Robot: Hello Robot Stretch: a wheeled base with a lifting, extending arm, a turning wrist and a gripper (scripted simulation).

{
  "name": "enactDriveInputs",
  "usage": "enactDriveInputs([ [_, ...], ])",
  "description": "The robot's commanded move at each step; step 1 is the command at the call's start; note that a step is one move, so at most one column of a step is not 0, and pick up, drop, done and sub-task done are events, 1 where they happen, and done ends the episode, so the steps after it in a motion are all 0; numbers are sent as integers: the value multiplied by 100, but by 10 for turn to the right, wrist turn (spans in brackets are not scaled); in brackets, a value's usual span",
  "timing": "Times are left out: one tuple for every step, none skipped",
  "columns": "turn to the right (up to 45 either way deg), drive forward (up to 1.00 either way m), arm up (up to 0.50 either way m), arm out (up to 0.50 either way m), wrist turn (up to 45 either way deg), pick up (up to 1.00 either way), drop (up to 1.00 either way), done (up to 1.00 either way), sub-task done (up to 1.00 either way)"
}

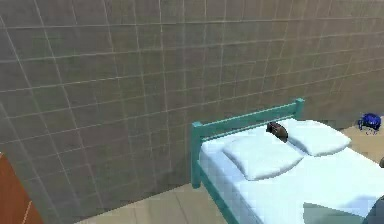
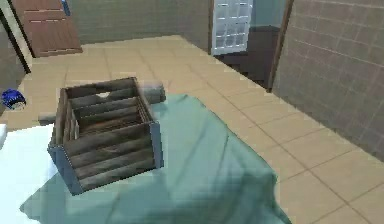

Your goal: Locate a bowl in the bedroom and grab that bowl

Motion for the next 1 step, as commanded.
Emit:
enactDriveInputs([
  [-450, 0, 0, 0, 0, 0, 0, 0, 0],
])
